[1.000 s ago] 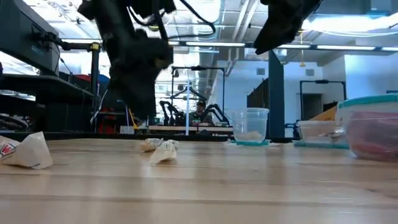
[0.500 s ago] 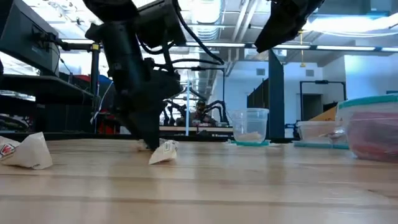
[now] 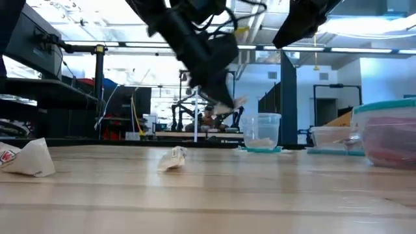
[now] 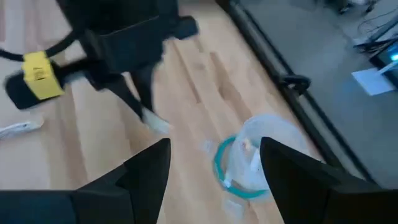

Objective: Sort candy
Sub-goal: Put the white candy into the small round transparent bin, then close the small round transparent bin

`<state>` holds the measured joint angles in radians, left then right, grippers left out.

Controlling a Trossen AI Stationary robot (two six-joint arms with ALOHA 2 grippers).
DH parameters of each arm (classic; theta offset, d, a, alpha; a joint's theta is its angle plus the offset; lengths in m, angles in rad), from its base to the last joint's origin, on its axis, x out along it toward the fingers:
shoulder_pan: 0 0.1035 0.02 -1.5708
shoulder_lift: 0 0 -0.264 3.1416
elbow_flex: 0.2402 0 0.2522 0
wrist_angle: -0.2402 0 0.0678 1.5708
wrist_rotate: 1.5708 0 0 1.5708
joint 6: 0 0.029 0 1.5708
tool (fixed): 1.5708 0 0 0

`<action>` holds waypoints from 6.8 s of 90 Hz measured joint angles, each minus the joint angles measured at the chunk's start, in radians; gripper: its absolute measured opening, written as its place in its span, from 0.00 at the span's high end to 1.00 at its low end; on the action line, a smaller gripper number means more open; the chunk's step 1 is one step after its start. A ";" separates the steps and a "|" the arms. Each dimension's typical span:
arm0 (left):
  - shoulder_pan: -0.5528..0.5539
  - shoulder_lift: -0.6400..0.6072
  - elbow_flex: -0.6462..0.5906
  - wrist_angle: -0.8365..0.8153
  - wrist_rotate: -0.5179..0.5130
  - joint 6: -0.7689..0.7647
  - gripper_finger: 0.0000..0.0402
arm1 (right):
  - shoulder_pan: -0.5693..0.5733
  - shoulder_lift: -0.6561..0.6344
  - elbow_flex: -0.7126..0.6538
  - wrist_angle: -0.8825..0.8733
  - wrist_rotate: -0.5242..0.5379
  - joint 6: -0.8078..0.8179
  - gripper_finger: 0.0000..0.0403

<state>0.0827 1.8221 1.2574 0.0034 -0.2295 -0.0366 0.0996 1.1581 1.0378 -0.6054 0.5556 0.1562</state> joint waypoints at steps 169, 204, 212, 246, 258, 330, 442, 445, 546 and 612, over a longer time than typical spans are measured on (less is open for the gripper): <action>-0.353 0.044 0.044 -0.476 0.205 0.762 0.52 | 0.174 -0.008 0.000 -0.112 0.075 0.106 0.42; -0.349 0.047 -0.071 -0.332 0.221 0.920 0.67 | 0.205 -0.007 0.000 -0.112 0.075 0.158 0.42; -0.341 0.080 -0.068 -0.300 0.222 0.931 0.70 | 0.205 -0.007 0.000 -0.111 0.074 0.160 0.42; -0.319 0.141 0.028 -0.370 0.198 0.810 0.96 | 0.214 -0.007 0.000 -0.125 0.075 0.169 0.42; -0.248 0.101 0.081 -0.328 0.188 0.659 0.99 | 0.213 -0.007 0.000 -0.131 0.106 0.168 0.42; 0.284 0.103 0.158 0.314 0.327 0.057 0.79 | 0.202 -0.008 0.000 -0.197 0.263 0.177 0.42; -0.565 -0.151 -0.119 -0.641 0.305 0.081 0.62 | 0.240 -0.008 0.000 -0.204 0.251 0.206 0.42; -0.568 -0.147 -0.138 -0.599 0.305 0.077 0.62 | 0.240 -0.008 0.000 -0.197 0.250 0.206 0.42; -0.060 -0.142 0.172 -0.287 0.093 0.412 1.00 | 0.327 -0.008 0.000 -0.215 0.281 0.322 0.42; 0.300 0.189 0.308 0.056 0.387 0.392 0.73 | 0.424 -0.007 -0.201 -0.160 0.359 0.708 0.42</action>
<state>0.3828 2.0112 1.5654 0.0599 0.1577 0.3552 0.5232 1.1511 0.8364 -0.7656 0.9150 0.8647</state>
